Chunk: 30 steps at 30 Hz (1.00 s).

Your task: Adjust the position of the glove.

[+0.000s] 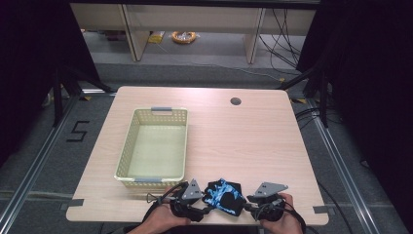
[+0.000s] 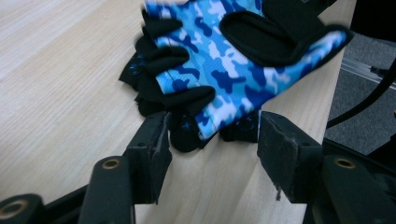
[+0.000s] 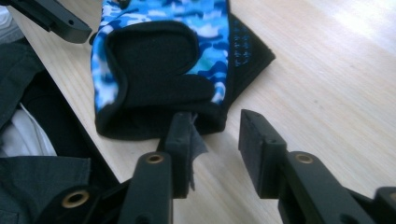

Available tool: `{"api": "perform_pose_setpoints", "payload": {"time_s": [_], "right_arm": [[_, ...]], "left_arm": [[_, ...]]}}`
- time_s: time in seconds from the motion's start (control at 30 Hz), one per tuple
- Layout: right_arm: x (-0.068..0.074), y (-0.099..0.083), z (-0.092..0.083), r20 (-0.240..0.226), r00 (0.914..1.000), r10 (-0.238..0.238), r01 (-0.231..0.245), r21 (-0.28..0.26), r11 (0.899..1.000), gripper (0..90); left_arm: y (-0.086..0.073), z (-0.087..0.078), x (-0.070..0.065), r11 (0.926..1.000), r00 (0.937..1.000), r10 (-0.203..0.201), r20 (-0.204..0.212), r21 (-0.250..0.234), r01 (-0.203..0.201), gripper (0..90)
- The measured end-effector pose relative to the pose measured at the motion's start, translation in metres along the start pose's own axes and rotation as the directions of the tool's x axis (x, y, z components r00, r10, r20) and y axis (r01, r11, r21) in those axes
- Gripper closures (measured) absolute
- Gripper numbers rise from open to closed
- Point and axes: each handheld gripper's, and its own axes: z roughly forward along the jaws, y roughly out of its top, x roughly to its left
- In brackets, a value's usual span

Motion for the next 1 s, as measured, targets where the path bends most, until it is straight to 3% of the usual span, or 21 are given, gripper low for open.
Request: {"api": "perform_pose_setpoints", "payload": {"time_s": [0.03, 0.07, 0.13, 0.23, 0.27, 0.43, 0.47, 0.53, 0.6, 0.63, 0.67, 0.73, 0.77, 0.8, 0.9, 0.93, 1.0], "right_arm": [[0.0, 0.0, 0.0, 0.0, 1.0, 0.0, 0.0, 0.0, 1.0, 65.3], [-0.001, 0.001, 0.003, -0.015, 0.9999, 0.003, -0.003, 0.012, 1.0, 68.0], [-0.001, 0.002, 0.004, -0.021, 0.9998, -0.007, 0.007, 0.007, 1.0, 71.4], [-0.001, 0.003, 0.006, -0.017, 0.9998, -0.01, 0.01, 0.003, 1.0, 81.6], [-0.003, 0.002, 0.005, -0.011, 0.9994, -0.032, 0.031, -0.017, 0.999, 86.2], [-0.002, 0.004, -0.001, -0.02, 0.9995, -0.022, 0.022, -0.018, 1.0, 87.7], [-0.003, 0.005, 0.0, -0.021, 0.9985, -0.051, 0.05, -0.048, 0.998, 87.7], [-0.003, 0.006, -0.005, -0.011, 0.9996, -0.025, 0.024, -0.075, 0.997, 87.7], [-0.003, 0.008, -0.01, -0.02, 0.9995, -0.026, 0.024, -0.055, 0.998, 87.7], [-0.003, 0.013, -0.015, -0.008, 0.9993, -0.038, 0.037, -0.064, 0.997, 87.7], [-0.004, 0.016, -0.017, -0.001, 0.9985, -0.054, 0.054, -0.062, 0.997, 87.7], [-0.004, 0.019, -0.016, 0.013, 0.9975, -0.069, 0.069, -0.065, 0.995, 87.7], [-0.004, 0.019, -0.016, 0.013, 0.9975, -0.069, 0.069, -0.065, 0.995, 87.7], [-0.003, 0.023, -0.016, 0.018, 0.9974, -0.07, 0.071, -0.061, 0.996, 87.8], [-0.005, 0.027, -0.016, 0.016, 0.9962, -0.086, 0.087, -0.044, 0.995, 87.8], [-0.006, 0.029, -0.014, 0.022, 0.9948, -0.1, 0.101, -0.057, 0.993, 87.9], [-0.01, 0.034, -0.013, 0.024, 0.9936, -0.111, 0.112, -0.054, 0.992, 87.9]], "left_arm": [[0.0, 0.0, 0.0, 1.0, 1.0, 0.0, 0.0, 0.0, 0.0, 45.8], [0.001, 0.001, 0.001, 0.9984, 0.9985, 0.053, -0.015, 0.021, -0.053, 47.9], [0.002, 0.002, 0.0, 0.998, 0.9981, 0.059, -0.013, 0.021, -0.059, 50.0], [0.003, 0.001, -0.002, 0.994, 0.9942, 0.105, -0.022, 0.032, -0.105, 59.0], [0.003, 0.001, -0.003, 0.9942, 0.9942, 0.105, -0.024, 0.028, -0.104, 67.3], [0.003, 0.002, -0.004, 0.9948, 0.9944, 0.101, -0.029, 0.013, -0.101, 77.6], [0.002, 0.001, -0.005, 0.9966, 0.9961, 0.081, -0.034, 0.013, -0.081, 78.5], [0.004, -0.005, -0.007, 0.9938, 0.9934, 0.111, -0.031, -0.004, -0.111, 78.5], [0.005, -0.007, -0.009, 0.9938, 0.9936, 0.11, -0.025, -0.007, -0.111, 78.2], [0.008, -0.012, -0.011, 0.9902, 0.9902, 0.139, -0.013, -0.007, -0.139, 76.6], [0.007, -0.011, -0.016, 0.9947, 0.9951, 0.098, -0.009, -0.029, -0.099, 76.4], [0.008, -0.014, -0.016, 0.9914, 0.9914, 0.13, 0.007, -0.002, -0.13, 76.4], [0.008, -0.014, -0.016, 0.9914, 0.9914, 0.13, 0.007, -0.002, -0.13, 75.8], [0.008, -0.013, -0.016, 0.9946, 0.9945, 0.104, 0.015, -0.009, -0.103, 75.6], [0.008, -0.013, -0.016, 0.9948, 0.9949, 0.101, 0.006, -0.013, -0.101, 78.4], [0.008, -0.015, -0.015, 0.9929, 0.9926, 0.119, -0.024, -0.001, -0.119, 80.0], [0.011, -0.017, -0.017, 0.9932, 0.9932, 0.114, -0.021, -0.02, -0.115, 80.8]]}}
